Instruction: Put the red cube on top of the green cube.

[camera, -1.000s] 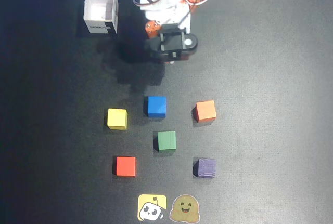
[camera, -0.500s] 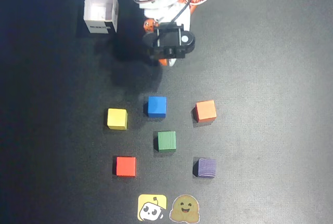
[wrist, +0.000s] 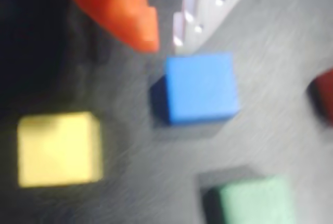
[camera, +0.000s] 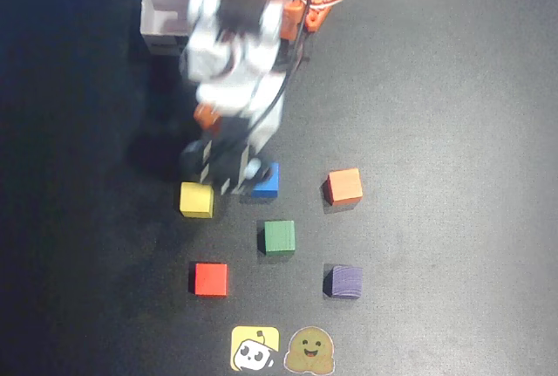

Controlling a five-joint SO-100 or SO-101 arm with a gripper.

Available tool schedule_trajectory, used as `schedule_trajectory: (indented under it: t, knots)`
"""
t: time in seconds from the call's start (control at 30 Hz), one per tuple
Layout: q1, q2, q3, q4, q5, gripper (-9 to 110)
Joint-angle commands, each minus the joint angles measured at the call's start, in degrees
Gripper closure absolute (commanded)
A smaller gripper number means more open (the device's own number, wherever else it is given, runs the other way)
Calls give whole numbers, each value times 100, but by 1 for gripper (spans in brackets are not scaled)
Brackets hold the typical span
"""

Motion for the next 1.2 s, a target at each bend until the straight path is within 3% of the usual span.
schedule_trajectory:
  t: [0.0, 0.47, 1.17]
  knots:
    - [141, -659, -826, -88, -26, 100]
    - [264, -2417, -2522, -167, 79, 100]
    - [149, -3814, -3735, -888, 475, 100]
